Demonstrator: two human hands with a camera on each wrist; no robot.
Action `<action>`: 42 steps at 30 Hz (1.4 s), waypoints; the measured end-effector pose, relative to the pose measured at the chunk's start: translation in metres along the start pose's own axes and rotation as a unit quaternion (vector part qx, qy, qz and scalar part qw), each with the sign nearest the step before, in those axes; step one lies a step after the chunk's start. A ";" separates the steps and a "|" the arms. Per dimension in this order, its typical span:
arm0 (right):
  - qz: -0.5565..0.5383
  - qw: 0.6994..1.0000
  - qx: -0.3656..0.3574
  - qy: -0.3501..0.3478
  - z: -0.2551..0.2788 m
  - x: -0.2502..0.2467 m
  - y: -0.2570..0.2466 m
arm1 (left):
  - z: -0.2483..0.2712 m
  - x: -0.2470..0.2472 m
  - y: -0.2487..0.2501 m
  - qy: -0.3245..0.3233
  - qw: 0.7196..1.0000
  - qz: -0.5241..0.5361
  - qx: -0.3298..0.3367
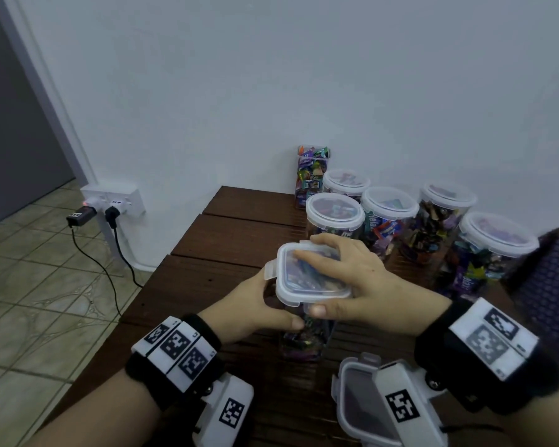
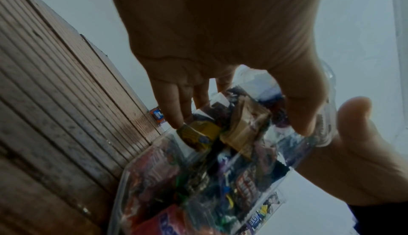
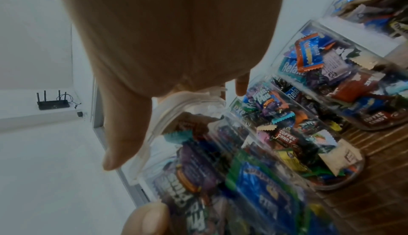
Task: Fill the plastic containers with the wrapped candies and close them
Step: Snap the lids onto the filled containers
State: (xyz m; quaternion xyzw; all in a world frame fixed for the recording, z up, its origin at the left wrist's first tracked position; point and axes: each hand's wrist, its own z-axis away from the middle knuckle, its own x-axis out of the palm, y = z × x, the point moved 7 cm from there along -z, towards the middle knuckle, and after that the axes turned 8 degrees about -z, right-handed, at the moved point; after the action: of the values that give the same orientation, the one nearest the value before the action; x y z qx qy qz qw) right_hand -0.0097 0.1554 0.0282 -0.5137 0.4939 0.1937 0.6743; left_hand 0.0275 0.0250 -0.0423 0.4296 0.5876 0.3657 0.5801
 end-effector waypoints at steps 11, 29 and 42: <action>0.017 0.998 0.029 0.045 0.006 0.003 -0.006 | -0.003 -0.001 -0.003 -0.015 1.000 0.001 -0.008; -0.119 0.987 0.070 0.086 -0.006 -0.006 0.004 | 0.002 0.002 0.006 -0.036 0.999 0.036 -0.010; -0.479 0.866 -0.006 0.143 0.019 0.022 0.009 | 0.008 0.009 -0.002 -0.082 0.980 0.140 -0.114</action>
State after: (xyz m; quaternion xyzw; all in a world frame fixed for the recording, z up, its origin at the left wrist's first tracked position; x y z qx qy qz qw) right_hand 0.0021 0.1703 0.0043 -0.7136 0.2766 -0.2259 0.6027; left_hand 0.0359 0.0322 -0.0483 0.4670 0.4262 0.4718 0.6146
